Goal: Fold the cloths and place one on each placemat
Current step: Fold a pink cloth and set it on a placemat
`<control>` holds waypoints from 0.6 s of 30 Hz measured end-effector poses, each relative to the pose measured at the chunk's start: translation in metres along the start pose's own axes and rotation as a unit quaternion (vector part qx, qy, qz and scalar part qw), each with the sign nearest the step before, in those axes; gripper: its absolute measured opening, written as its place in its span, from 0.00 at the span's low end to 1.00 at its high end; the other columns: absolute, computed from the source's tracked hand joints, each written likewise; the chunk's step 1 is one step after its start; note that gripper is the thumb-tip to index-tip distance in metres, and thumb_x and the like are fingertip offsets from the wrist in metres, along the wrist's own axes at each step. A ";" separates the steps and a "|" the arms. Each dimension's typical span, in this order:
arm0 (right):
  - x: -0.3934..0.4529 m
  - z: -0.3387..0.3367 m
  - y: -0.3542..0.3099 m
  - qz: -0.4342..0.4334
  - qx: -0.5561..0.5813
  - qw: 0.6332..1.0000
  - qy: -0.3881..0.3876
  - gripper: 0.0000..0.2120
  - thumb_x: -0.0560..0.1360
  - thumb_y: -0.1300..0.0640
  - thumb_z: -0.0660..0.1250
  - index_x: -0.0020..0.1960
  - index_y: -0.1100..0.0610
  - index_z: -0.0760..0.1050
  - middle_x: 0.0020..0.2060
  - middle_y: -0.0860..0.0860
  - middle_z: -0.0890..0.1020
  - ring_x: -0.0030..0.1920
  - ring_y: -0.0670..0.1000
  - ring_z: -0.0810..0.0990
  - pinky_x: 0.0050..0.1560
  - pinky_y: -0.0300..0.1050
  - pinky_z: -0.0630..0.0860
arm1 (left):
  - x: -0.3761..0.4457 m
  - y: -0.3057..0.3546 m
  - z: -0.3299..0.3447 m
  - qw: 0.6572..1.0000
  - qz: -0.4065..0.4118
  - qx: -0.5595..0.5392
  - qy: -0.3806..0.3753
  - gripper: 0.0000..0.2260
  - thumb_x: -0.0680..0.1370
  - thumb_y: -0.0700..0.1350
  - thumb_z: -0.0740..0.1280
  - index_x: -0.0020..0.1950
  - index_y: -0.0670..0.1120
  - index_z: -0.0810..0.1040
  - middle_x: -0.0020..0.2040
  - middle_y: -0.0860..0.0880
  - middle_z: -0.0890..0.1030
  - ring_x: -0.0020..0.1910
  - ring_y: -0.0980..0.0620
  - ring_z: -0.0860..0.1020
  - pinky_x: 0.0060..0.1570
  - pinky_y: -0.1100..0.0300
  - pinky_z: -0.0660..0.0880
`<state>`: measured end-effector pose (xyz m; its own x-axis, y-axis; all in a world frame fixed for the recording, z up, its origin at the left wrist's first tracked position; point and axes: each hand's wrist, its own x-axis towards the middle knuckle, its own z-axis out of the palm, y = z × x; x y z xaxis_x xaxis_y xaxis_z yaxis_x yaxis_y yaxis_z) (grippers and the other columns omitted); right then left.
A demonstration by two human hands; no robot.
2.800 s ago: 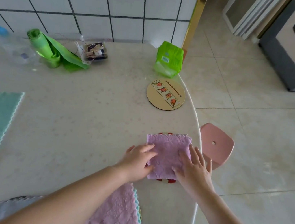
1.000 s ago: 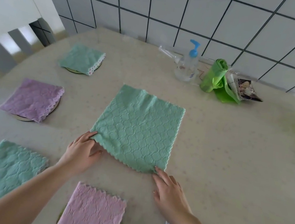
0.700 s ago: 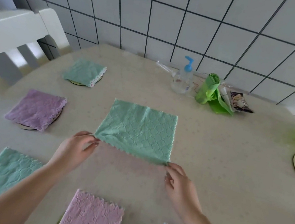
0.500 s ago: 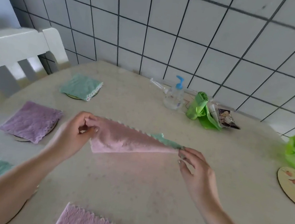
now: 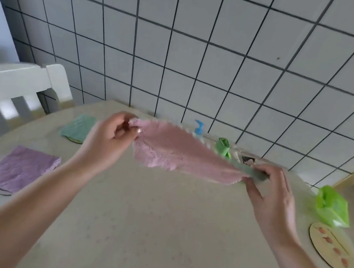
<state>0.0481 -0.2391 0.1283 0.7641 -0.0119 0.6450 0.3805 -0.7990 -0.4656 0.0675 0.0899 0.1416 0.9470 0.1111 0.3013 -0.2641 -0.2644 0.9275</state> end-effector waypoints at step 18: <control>-0.183 0.042 0.044 0.242 -0.073 0.848 -0.465 0.14 0.73 0.52 0.65 0.32 0.42 0.65 0.26 0.41 0.73 0.24 0.43 0.65 0.30 0.42 0.66 | -0.168 -0.147 0.024 0.929 -0.251 0.221 -0.161 0.09 0.75 0.41 0.66 0.39 0.55 0.73 0.28 0.53 0.73 0.28 0.57 0.70 0.28 0.64 0.64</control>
<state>-0.0531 -0.2473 -0.0355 0.9188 0.0651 -0.3893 -0.1121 -0.9026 -0.4156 -0.0487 0.0875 -0.0505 0.9550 0.0535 -0.2916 0.2584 -0.6321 0.7305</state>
